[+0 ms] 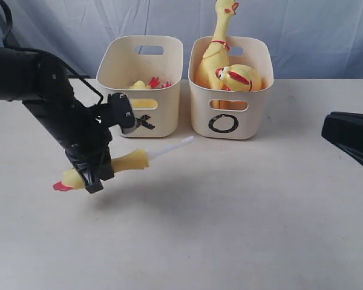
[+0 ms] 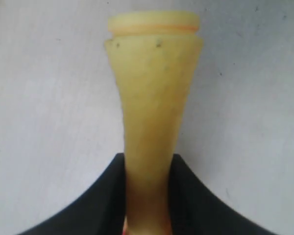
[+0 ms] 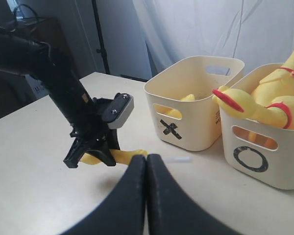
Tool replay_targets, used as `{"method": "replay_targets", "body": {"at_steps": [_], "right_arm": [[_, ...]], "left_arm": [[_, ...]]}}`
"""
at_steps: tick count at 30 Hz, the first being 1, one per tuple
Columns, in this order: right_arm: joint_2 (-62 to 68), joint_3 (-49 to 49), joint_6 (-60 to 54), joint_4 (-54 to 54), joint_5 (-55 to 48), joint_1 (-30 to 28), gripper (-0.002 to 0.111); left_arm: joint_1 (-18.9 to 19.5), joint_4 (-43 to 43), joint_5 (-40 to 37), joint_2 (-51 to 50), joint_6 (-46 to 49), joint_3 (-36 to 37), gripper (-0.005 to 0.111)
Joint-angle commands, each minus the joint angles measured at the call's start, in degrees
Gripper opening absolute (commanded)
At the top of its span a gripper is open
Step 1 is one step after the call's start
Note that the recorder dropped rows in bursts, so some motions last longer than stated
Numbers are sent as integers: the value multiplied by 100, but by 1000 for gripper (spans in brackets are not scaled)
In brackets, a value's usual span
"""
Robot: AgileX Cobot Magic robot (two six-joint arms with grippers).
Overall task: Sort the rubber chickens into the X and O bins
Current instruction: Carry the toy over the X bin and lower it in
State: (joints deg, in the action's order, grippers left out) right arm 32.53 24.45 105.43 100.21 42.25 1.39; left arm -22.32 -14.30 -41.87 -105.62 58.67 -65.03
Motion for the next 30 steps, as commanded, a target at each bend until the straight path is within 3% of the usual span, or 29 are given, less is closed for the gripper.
{"method": "replay_targets", "body": {"at_steps": [1,10,15,20,30], "right_arm": [[-27,-30,-6,-26,-39,10,-1],[-27,-30,-6,-26,16,10,-1],[-27,-30,-6,-26,66,10,-1],[-27,-30,-6,-26,137,10,-1],[-27,-30,-6,-26,149,10,-1]], "left_arm": [[-4,387,-366,455,-962,-11,0],[-4,866,-289,1058,-2299,-50,0],[-4,904,-184,1094,-3199,-647,0],[6,904,764,1094,-3881,-1505,0],[6,874,2053,-29,-3806,-2599,0]]}}
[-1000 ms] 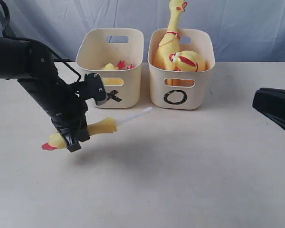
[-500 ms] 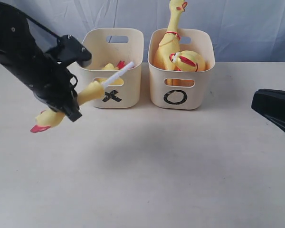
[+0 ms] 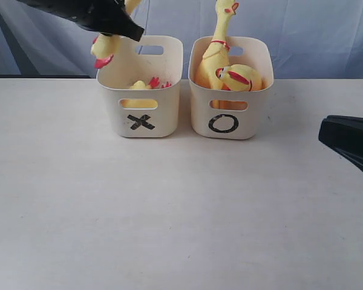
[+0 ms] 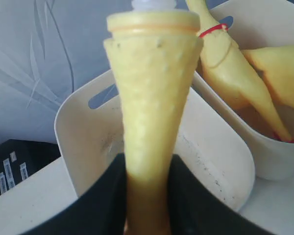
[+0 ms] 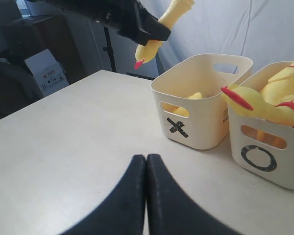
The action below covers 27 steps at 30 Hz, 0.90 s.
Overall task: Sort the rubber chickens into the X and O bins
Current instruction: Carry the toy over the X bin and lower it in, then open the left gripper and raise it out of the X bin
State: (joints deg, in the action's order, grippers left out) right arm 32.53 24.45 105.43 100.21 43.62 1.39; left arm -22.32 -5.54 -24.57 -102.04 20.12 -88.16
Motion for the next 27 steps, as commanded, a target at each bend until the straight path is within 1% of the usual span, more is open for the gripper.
{"method": "replay_targets", "body": {"at_steps": [1,4,7,14,16,18,22,24,27], "right_arm": [[-27,-30,-6,-26,11,10,-1],[-27,-30,-6,-26,24,10,-1],[-27,-30,-6,-26,24,10,-1],[-27,-30,5,-26,23,10,-1],[-27,-30,5,-26,23,10,-1],[-27,-30,16,-26,23,10,-1],[-27,-30,16,-26,23,10,-1],[-27,-30,16,-26,23,10,-1],[-27,-30,16,-26,23,10,-1]], "left_arm": [[15,-2,354,-482,49,-358,0],[15,-2,365,-849,115,-645,0],[104,-7,405,-1369,159,-1090,0],[278,-118,371,-1936,159,-1603,0],[293,-141,238,-2088,309,-1754,0],[293,-126,-52,-2303,310,-1932,0],[293,-126,-195,-2519,298,-1992,0],[293,-126,-235,-2574,283,-1992,2],[316,-146,-313,-2667,284,-1992,11]]}}
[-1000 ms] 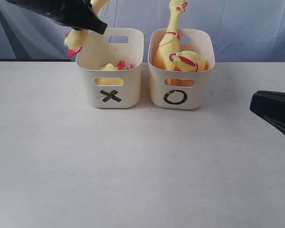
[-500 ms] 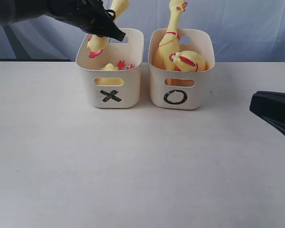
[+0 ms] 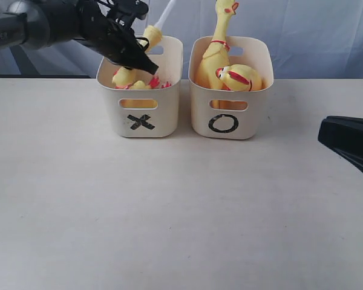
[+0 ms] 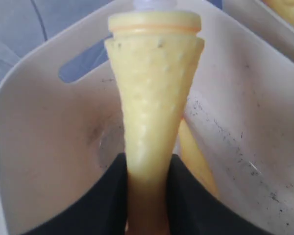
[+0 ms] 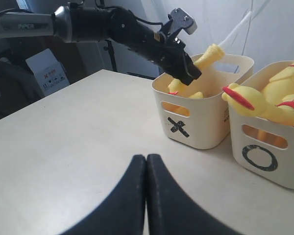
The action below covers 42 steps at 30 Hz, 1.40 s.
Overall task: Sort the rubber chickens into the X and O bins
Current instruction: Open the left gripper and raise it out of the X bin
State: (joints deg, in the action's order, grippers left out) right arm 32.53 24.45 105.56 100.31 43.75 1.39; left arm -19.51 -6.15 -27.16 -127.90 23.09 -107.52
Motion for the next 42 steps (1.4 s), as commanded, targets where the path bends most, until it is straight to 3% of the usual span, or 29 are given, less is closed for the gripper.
{"method": "replay_targets", "body": {"at_steps": [1,5,10,16,29,33,38,42], "right_arm": [[-27,-30,4,-37,10,10,-1],[-27,-30,4,-37,10,10,-1],[-27,-30,4,-37,10,10,-1],[-27,-30,4,-37,10,10,-1],[-27,-30,4,-37,20,10,-1],[-27,-30,4,-37,44,10,-1],[-27,-30,4,-37,208,10,-1],[-27,-30,4,-37,182,10,-1]], "left_arm": [[50,-98,-66,-106,-13,-56,16],[59,-198,-66,-107,-13,-56,36],[59,-198,-78,-107,-13,-56,48],[59,-186,-167,-95,-13,-56,53],[59,-64,-1055,616,-13,-56,53],[59,-33,-1579,998,-13,-56,45],[59,-19,-2393,1375,-268,-56,11],[59,-84,-2710,1615,-474,-8,0]]}}
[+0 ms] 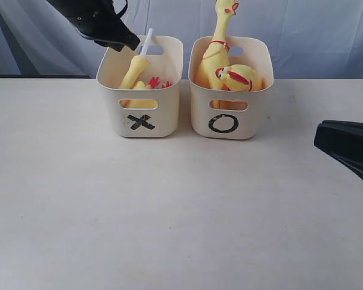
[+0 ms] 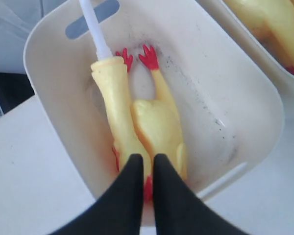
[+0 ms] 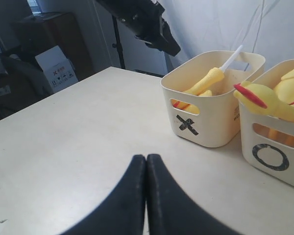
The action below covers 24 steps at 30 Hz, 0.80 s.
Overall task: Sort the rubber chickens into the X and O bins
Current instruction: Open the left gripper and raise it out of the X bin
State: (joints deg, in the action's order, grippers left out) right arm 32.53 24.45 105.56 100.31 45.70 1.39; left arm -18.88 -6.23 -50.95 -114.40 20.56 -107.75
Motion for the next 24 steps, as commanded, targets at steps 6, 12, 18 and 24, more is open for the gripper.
{"method": "replay_targets", "body": {"at_steps": [6,12,18,24], "right_arm": [[-27,-30,4,-37,0,10,-1],[-27,-30,4,-37,0,10,-1],[-27,-30,4,-37,0,10,-1],[-27,-30,4,-37,11,10,-1]], "left_arm": [[-14,-54,-296,878,-362,549,0],[-14,-77,-51,1716,-370,1506,0],[-14,-130,420,2911,-370,2879,0],[-14,-165,948,4069,-370,4017,0]]}}
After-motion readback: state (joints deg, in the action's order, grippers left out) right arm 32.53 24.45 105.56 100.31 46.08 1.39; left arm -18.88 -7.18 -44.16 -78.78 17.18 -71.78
